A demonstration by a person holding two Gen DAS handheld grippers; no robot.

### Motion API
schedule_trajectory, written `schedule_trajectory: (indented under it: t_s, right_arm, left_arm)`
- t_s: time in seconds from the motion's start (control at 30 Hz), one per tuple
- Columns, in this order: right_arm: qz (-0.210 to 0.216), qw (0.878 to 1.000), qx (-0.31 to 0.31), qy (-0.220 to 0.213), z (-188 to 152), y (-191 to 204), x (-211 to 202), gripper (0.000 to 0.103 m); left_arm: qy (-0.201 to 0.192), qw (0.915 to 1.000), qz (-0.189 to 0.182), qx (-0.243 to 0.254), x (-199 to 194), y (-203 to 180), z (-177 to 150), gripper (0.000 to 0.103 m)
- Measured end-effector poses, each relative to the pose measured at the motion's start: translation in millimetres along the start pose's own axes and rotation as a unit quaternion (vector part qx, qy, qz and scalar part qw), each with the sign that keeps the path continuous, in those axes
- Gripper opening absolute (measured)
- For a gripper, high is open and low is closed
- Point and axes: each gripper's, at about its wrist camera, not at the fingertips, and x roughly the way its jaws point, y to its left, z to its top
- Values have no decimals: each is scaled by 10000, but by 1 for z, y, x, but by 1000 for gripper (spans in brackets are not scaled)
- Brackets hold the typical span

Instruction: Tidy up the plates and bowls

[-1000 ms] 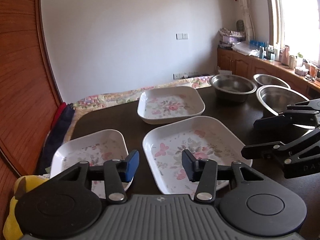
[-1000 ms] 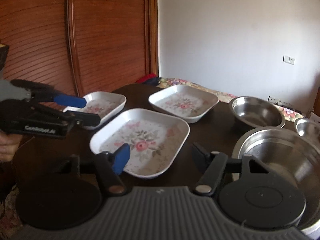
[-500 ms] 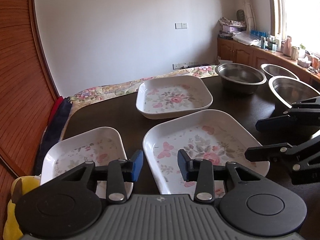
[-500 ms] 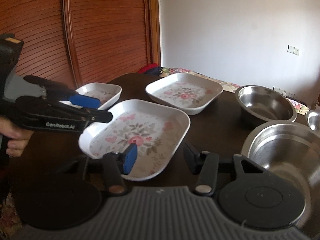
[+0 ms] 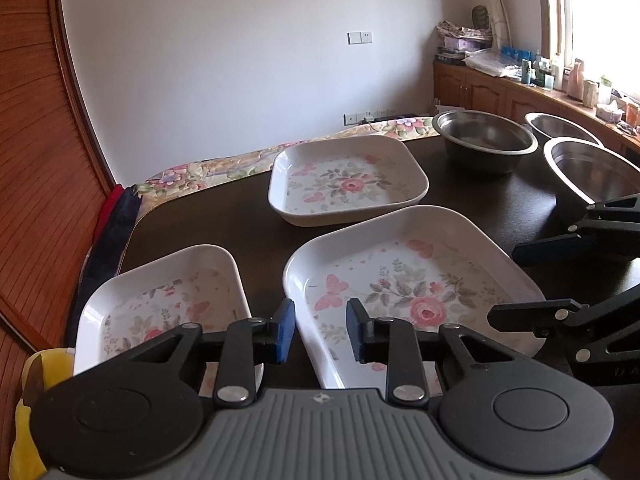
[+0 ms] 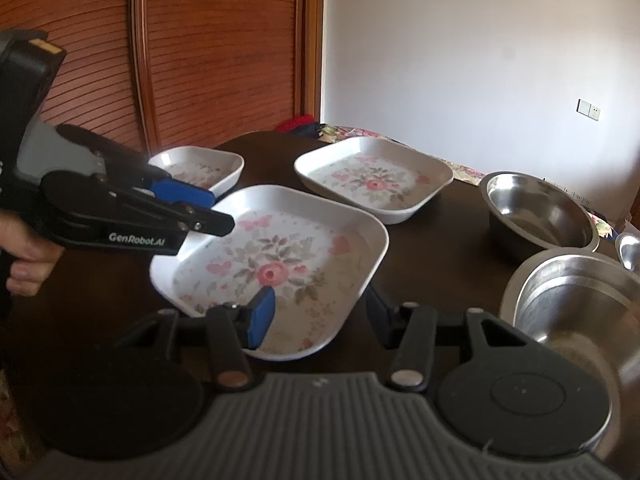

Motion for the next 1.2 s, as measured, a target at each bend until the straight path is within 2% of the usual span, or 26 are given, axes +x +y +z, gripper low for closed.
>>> schedule_trajectory:
  t_s: [0.33, 0.43, 0.53, 0.7, 0.9, 1.2]
  right_arm:
    - [-56, 10000, 11, 57, -2, 0, 6, 51]
    - [-62, 9999, 8, 78, -3, 0, 7, 49]
    - [-102, 9999, 49, 103, -4, 0, 9, 42]
    - [-188, 9996, 201, 59, -5, -4, 9, 24]
    - [-262, 9990, 342, -87, -6, -7, 3, 19]
    - [-262, 9982, 467, -278, -5, -10, -10, 12]
  left_arm:
    - [122, 9999, 43, 62, 9, 0, -1, 58]
    - [102, 9998, 156, 122, 8, -2, -2, 46]
    - [73, 9997, 199, 93, 7, -1, -3, 43]
    - [37, 9999, 148, -74, 3, -1, -7, 43]
    - [-142, 9995, 96, -262, -10, 0, -8, 43]
    - [-382, 9988, 150, -281, -40, -8, -7, 42]
